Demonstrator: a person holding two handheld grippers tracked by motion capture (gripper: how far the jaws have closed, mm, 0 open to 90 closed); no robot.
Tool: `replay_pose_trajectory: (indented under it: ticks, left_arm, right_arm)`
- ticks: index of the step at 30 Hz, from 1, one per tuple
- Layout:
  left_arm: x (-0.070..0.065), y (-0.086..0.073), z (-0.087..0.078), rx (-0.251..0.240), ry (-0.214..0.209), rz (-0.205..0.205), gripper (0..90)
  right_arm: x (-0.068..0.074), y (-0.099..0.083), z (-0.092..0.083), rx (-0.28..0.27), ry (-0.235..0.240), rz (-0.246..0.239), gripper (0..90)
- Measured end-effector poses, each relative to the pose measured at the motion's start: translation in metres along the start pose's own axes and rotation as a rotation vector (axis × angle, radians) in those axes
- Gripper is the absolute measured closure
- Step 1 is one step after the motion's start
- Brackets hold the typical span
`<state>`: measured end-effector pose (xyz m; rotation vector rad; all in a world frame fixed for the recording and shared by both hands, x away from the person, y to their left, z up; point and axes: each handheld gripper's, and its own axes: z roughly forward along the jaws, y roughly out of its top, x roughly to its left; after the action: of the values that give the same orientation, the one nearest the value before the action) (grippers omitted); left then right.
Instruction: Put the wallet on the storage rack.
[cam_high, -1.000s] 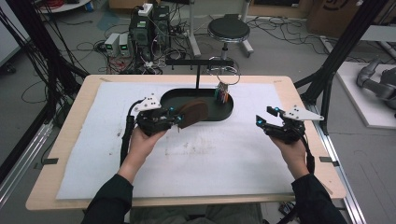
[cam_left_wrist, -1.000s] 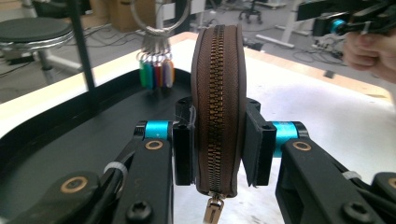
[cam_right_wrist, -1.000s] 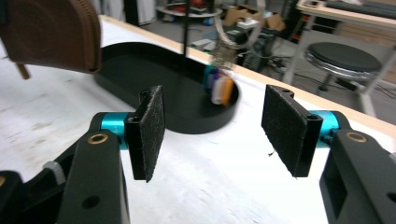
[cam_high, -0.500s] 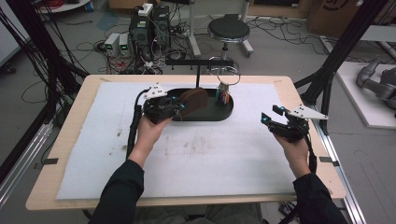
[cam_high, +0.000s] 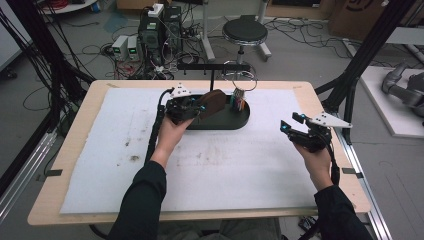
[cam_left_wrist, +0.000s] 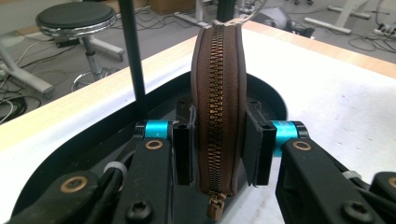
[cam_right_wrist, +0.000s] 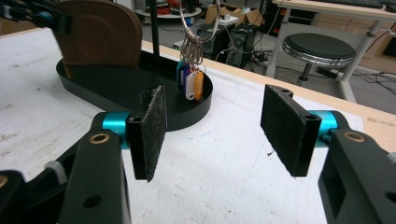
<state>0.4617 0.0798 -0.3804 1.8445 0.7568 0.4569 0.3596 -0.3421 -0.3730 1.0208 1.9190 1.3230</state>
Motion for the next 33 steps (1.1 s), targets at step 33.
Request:
replay_pose_trajectory:
  ticks: [33]
  left_arm:
    - [0.010,-0.029,0.041,0.067,0.046,-0.026,65.4]
  right_arm:
    - [-0.002,-0.001,0.000,0.012,-0.002,0.002,41.9]
